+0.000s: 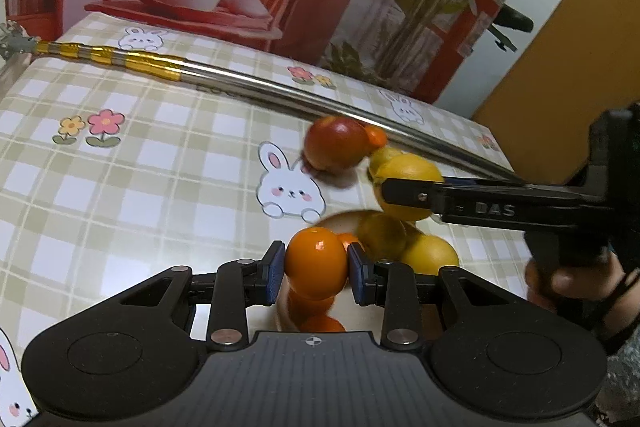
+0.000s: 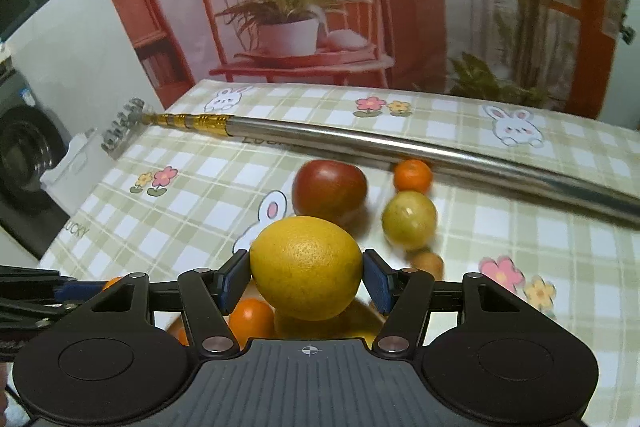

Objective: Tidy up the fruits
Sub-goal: 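Grasp a yellow grapefruit with the right tool while the left tool carries the tangerine, then lower the grapefruit into the plate and open the right tool while the left tool holds the tangerine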

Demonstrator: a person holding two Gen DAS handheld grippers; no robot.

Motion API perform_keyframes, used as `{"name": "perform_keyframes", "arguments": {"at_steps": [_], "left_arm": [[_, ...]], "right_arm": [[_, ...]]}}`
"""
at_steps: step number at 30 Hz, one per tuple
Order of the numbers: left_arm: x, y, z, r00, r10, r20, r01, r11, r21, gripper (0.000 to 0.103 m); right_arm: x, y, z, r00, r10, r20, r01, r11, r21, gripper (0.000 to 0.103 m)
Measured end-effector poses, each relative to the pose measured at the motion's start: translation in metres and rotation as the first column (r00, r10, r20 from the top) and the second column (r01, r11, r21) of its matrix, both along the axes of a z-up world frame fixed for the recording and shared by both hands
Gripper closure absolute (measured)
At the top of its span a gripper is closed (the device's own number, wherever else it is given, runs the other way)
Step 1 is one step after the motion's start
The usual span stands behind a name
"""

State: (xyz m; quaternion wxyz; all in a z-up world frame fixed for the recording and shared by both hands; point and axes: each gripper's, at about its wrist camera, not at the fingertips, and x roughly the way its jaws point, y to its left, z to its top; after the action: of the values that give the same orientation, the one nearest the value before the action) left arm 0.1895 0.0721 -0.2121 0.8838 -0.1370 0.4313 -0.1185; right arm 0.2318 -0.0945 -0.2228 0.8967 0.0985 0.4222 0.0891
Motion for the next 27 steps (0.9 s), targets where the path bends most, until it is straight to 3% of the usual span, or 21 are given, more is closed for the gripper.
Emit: {"name": "perform_keyframes", "arguments": {"at_steps": [15, 27], "left_arm": [[-0.021, -0.028, -0.012, 0.992, -0.106, -0.065, 0.108, 0.994, 0.028, 0.068], [-0.038, -0.023, -0.004, 0.997, -0.062, -0.042, 0.064, 0.997, 0.042, 0.068]], "right_arm": [[-0.068, -0.013, 0.006, 0.998, -0.054, 0.033, 0.052, 0.998, 0.045, 0.046], [-0.103, 0.016, 0.013, 0.999, 0.016, 0.049, -0.018, 0.999, 0.037, 0.046]]}}
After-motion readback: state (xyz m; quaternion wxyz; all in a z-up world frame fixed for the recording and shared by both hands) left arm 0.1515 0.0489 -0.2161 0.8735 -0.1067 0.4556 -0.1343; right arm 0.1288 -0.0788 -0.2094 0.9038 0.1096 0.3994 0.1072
